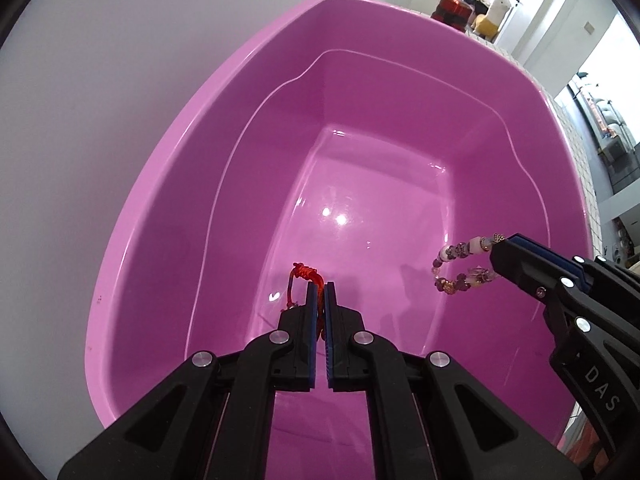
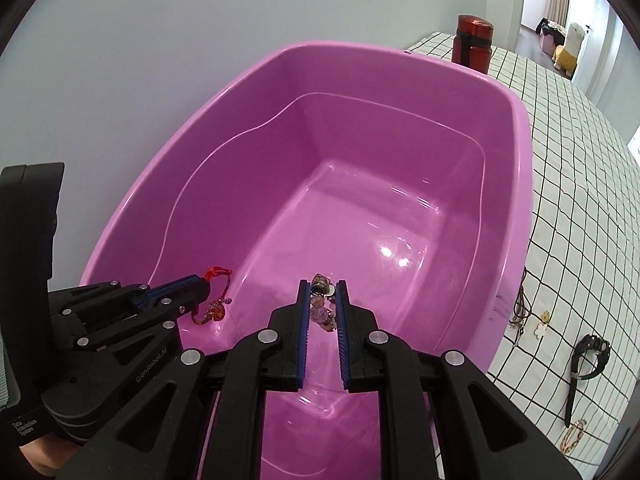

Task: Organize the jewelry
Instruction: 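Open both tools to drop the bracelets into the pink tub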

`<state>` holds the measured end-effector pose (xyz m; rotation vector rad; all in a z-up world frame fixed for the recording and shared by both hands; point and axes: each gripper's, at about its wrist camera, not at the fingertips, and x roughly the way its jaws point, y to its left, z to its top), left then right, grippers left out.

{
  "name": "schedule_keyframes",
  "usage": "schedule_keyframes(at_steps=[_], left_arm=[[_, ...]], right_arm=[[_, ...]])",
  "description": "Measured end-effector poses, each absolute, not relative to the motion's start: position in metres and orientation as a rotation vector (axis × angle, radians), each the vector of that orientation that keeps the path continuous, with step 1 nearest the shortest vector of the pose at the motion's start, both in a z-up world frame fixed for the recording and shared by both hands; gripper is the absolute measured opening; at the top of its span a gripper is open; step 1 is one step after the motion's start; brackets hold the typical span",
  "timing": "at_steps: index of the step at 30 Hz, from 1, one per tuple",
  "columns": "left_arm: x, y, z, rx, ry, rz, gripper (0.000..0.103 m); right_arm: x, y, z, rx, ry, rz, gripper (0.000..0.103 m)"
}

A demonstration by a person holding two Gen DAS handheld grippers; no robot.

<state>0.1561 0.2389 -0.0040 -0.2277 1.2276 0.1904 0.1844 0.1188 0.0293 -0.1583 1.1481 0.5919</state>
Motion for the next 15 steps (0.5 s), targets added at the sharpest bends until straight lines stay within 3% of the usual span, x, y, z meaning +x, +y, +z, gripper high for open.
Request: schedule_keyframes(at_steps=[7,8,10,11,15], left_arm=[[0.159,0.241,-0.012,-0.221,1.253,0.212,0.007],[0.159,0.240,-0.011,-0.214,1.252,0.219,0.013],[0.158,0.241,-0.009,-0.216,1.245,0.224,0.035],[0.156,0.243,-0.007,-0.222,1.238,0.228,0.052],[0.153,0.237,0.001,-0.214,1.215,0.216,0.060]], right_arm=[[0.184,0.119,0.030,-0.177,1.142,0.576,0.013],[0.183,0.119,0.031,-0.179,1.138,0.572,0.013],[0.184,0.117,0.032,-0.178,1.136,0.565,0.013],[0.184,0.116,0.033,-0.178,1.134,0.562,0.013],[0.182,0.113,0.037,-0.170,1.122,0.556,0.023]])
